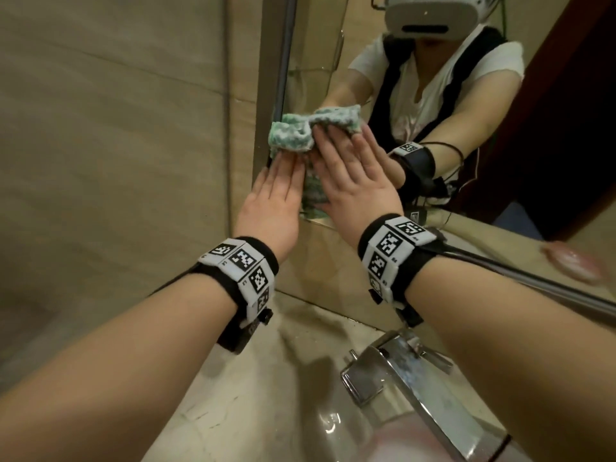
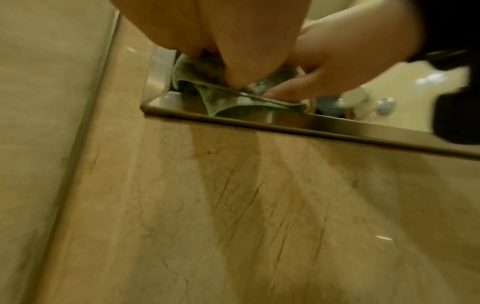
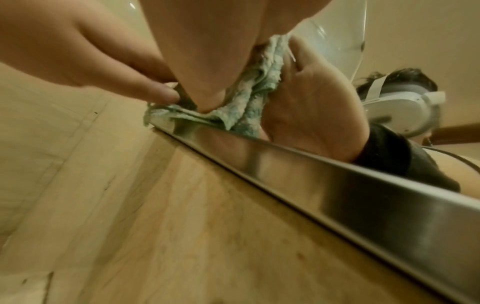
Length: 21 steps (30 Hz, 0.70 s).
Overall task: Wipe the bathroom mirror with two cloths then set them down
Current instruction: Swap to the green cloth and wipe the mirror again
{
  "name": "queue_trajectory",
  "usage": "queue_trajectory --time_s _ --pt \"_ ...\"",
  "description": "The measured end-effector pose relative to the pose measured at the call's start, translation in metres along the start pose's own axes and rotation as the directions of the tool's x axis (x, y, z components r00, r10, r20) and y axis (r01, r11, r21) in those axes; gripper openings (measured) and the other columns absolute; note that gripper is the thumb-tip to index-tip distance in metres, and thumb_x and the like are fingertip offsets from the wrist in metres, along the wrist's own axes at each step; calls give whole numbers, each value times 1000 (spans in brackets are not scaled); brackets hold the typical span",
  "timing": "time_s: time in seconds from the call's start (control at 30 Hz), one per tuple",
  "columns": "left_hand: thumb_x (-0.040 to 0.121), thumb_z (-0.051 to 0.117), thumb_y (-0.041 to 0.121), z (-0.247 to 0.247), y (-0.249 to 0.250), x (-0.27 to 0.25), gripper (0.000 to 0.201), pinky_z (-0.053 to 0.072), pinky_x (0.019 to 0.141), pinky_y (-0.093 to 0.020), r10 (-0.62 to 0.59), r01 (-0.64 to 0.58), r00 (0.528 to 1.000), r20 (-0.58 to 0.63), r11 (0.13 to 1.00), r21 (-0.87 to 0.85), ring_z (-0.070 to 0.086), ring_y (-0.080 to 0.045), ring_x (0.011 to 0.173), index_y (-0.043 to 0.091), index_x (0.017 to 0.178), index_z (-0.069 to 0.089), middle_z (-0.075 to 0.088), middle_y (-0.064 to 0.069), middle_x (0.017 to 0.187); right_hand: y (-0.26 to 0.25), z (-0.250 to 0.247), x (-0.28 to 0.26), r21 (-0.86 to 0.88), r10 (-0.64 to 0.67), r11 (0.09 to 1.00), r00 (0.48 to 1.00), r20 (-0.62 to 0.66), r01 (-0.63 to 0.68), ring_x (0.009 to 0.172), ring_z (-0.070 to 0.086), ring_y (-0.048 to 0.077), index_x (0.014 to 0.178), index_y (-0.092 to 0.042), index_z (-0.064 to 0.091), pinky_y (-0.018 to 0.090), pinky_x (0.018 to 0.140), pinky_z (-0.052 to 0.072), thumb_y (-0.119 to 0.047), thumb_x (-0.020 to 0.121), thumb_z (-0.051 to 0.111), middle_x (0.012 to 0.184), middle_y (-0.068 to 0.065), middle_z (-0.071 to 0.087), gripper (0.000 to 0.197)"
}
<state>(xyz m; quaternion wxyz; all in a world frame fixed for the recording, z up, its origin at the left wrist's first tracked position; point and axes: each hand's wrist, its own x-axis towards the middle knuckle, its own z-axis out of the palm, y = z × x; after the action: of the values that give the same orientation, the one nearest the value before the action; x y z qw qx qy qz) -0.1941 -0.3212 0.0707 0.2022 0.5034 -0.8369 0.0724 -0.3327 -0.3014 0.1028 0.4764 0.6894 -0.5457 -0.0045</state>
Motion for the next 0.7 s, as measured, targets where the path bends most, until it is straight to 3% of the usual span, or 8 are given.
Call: queue_trajectory --time_s 0.1,0.17,0.23,0.3,0.37,0.47,0.57,0.7 --pt "101 26 12 3 -3 2 55 5 115 -31 -19 18 1000 22 1000 11 1 -24 144 12 150 3 -3 -8 157 1 0 -10 133 -119 982 986 -120 135 122 52 27 123 -3 59 38 110 29 -16 84 42 131 11 56 45" --pt "101 32 17 1 -9 0 50 22 110 -34 -7 7 1000 24 1000 -6 15 -26 142 18 149 19 13 -7 156 -1 -3 -13 260 -144 951 983 -110 168 97 64 28 103 -3 70 35 87 48 -11 80 39 105 10 67 39" --pt "97 46 18 1 -14 -3 43 40 96 -38 72 -72 997 6 997 -12 37 -30 132 17 139 44 40 -10 144 -5 -6 -14 350 -185 918 982 -38 186 74 64 26 82 -7 72 31 62 50 -12 74 37 83 8 66 36" --pt "81 69 13 -4 -16 -6 28 52 64 -38 183 -184 981 -61 983 -10 65 -33 94 11 108 68 68 -14 103 -8 -13 -9 404 -190 900 982 27 163 63 62 28 72 -7 68 29 50 47 -10 70 45 73 10 63 23" --pt "73 76 13 -7 -20 -9 20 48 47 -33 227 -230 967 -117 973 -15 65 -30 64 10 92 71 68 -10 77 -12 -21 -7 469 -156 880 977 148 70 76 62 33 88 -2 65 34 56 48 -4 75 57 86 15 62 15" --pt "82 64 16 -10 -17 -8 26 49 51 -38 229 -237 964 -136 970 -50 60 -34 78 7 107 65 63 -13 97 -14 -25 -8 470 -125 881 928 350 -59 110 49 30 123 -7 48 38 79 44 -13 96 40 119 12 50 29" --pt "86 56 12 -10 -7 0 29 50 64 -46 170 -183 980 -105 974 -133 55 -37 92 3 113 58 56 -18 108 -12 -30 -6 482 -86 870 931 355 -103 115 46 28 128 -9 43 38 80 44 -16 98 37 123 9 47 32" --pt "86 56 10 -12 3 9 28 42 75 -44 85 -94 995 -54 979 -179 51 -35 102 3 114 54 52 -16 113 -7 -31 -11 495 -69 856 916 395 -148 117 45 28 128 -11 43 38 84 45 -13 96 40 124 9 46 32"
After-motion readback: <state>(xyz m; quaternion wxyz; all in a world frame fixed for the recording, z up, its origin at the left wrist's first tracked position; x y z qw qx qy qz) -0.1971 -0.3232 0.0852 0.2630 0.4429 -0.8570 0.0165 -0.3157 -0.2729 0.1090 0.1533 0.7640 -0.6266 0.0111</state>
